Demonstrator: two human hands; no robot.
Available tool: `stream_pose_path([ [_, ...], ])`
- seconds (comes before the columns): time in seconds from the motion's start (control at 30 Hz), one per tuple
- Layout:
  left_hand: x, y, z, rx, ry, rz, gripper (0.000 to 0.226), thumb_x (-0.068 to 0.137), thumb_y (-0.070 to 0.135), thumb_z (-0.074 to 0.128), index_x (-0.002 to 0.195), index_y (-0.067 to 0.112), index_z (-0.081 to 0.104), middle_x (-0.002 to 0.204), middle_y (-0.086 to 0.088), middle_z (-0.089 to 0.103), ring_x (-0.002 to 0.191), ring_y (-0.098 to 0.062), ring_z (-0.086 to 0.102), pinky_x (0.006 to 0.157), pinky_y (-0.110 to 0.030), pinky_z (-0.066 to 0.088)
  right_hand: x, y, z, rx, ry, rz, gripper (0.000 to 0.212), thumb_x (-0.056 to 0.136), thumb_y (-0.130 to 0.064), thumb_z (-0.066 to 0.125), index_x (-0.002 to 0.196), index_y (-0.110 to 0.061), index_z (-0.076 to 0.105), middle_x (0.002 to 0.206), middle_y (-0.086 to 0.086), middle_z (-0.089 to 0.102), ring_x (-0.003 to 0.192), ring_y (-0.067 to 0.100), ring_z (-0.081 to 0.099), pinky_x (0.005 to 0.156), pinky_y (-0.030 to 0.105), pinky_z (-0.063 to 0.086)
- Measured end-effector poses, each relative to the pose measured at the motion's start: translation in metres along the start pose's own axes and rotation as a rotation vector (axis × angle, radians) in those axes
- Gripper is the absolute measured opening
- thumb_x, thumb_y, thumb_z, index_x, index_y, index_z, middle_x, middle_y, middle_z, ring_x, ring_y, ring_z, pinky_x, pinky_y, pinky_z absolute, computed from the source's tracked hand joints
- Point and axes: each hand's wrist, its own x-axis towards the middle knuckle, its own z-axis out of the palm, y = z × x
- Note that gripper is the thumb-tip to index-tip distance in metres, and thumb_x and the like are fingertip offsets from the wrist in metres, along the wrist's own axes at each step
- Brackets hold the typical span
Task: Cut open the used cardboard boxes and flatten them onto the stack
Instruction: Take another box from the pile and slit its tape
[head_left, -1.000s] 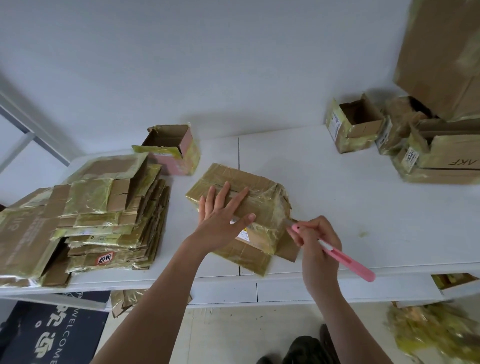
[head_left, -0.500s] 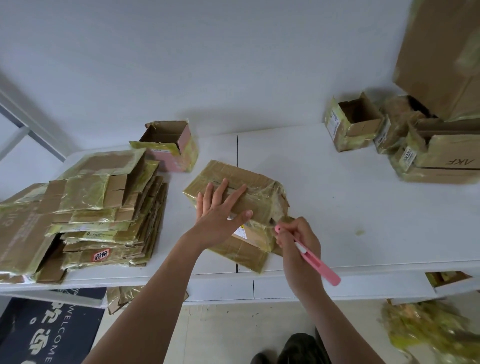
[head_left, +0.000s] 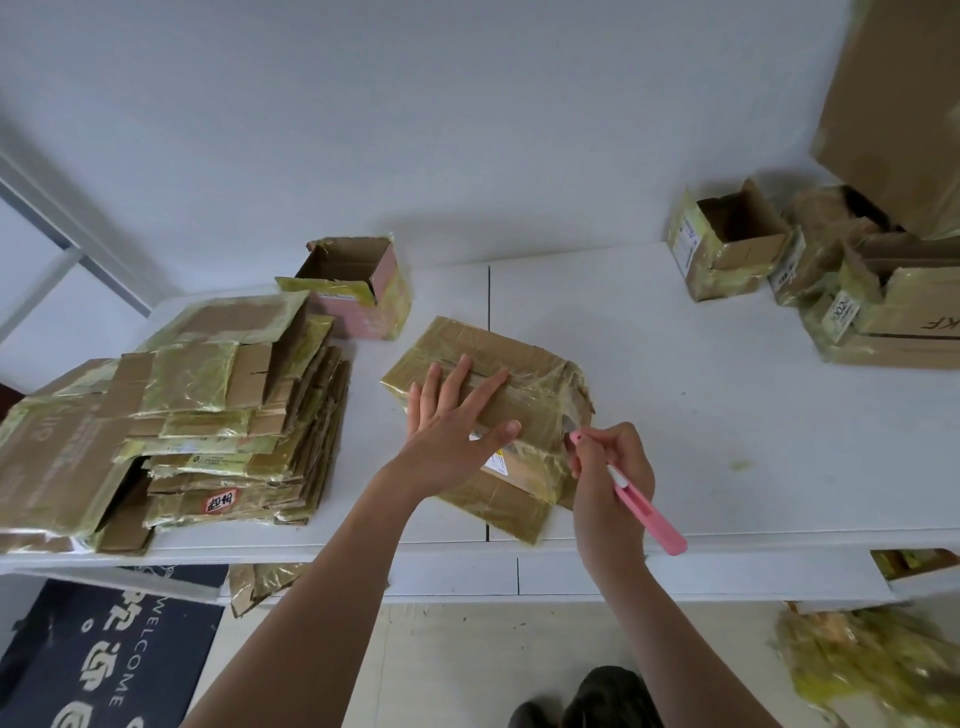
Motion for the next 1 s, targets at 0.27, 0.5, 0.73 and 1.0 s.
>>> stream_pose_path([
  [0.27,0.002,0.001,0.0,0.009,-0.004,-0.002,0.071,0.081,0.077,0.025,0.147,0.058,0.007,0.161,0.013,-0.015,0.144,-0.014,-0.029,0.108,-0.034,-0.027,-0.007,-0.002,-0.019,0.041,-0.169,0.017,0.016,0.086,0.001,0.057,0.071,0.0,0.051,0.06,0.005,0.05,0.057,0.017,0.045,0.052,0.026,0.038],
  [0.5,0.001,0.004,-0.001,-0.01,0.009,-0.006,0.075,0.076,0.079,0.023,0.147,0.057,0.01,0.162,0.013,-0.014,0.144,-0.014,-0.028,0.111,-0.037,-0.025,0.037,-0.003,-0.013,0.082,-0.021,0.001,0.019,0.093,0.004,0.055,0.076,-0.003,0.049,0.066,0.009,0.049,0.064,0.017,0.047,0.058,0.024,0.041],
  [0.73,0.002,0.002,0.0,-0.027,0.007,-0.002,0.069,0.083,0.075,0.028,0.148,0.056,0.011,0.162,0.012,-0.013,0.144,-0.015,-0.028,0.11,-0.037,-0.026,0.033,0.004,0.003,0.009,-0.092,-0.031,0.016,0.092,0.004,0.056,0.078,0.006,0.049,0.063,0.008,0.048,0.057,0.011,0.045,0.052,0.02,0.039],
  [1.0,0.003,0.0,-0.001,-0.075,0.02,0.0,0.061,0.091,0.065,0.042,0.146,0.056,0.018,0.162,0.014,-0.01,0.144,-0.011,-0.027,0.107,-0.034,-0.028,0.024,-0.005,-0.027,0.034,-0.288,-0.065,0.016,0.083,-0.004,0.056,0.069,0.0,0.049,0.058,0.005,0.049,0.058,0.017,0.048,0.057,0.024,0.042],
])
